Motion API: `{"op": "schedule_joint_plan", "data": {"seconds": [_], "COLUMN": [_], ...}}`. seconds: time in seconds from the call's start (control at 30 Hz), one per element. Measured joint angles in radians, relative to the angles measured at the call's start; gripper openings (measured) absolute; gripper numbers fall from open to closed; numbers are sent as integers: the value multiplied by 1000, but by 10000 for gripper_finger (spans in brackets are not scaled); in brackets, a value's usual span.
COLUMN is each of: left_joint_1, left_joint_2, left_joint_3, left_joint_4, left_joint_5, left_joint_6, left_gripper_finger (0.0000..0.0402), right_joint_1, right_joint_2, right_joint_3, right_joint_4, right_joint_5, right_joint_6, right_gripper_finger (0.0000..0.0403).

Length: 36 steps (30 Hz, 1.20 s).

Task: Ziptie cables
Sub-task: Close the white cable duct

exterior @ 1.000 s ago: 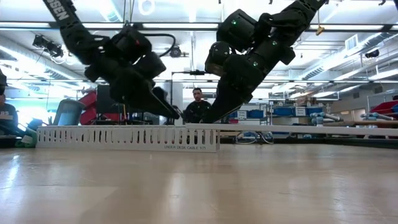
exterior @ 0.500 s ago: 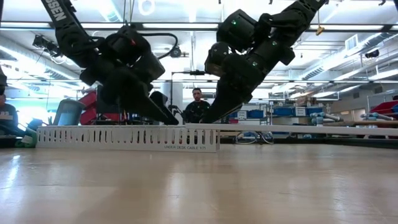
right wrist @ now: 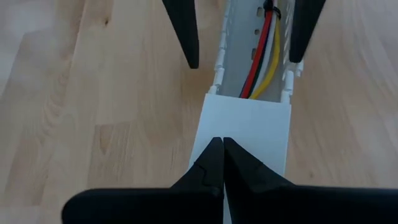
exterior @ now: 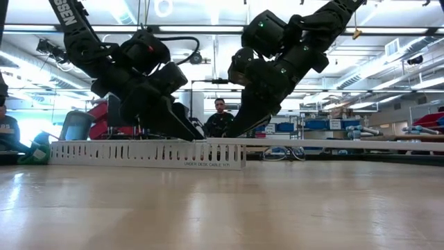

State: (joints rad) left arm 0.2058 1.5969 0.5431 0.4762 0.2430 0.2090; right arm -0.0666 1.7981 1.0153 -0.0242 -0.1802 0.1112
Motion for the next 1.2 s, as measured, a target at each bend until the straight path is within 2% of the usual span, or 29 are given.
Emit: {"op": "schedule_joint_plan", "data": {"seconds": [0.23, 0.43, 0.63, 1.03, 1.2], "left_joint_1": [3, 2, 1, 2, 1], "left_joint_2": [1, 14, 53, 115, 116], "left_joint_3": [17, 17, 18, 18, 18], "left_joint_4": [-2, -69, -51, 14, 24], "left_joint_5": [-15, -10, 4, 10, 11], "left_joint_6": [46, 49, 52, 52, 53], "left_gripper_finger": [314, 314, 311, 229, 223], "right_joint_1": [1, 0, -2, -2, -3], "right_joint_2": [0, 0, 0, 0, 0], "right_joint_3": [0, 0, 0, 0, 0], "right_joint_4": [0, 0, 4, 27, 44], "right_joint_5": [-8, -8, -8, -6, -6], "right_joint_6": [0, -1, -8, -11, -43], "right_gripper_finger": [0, 0, 0, 0, 0]}}
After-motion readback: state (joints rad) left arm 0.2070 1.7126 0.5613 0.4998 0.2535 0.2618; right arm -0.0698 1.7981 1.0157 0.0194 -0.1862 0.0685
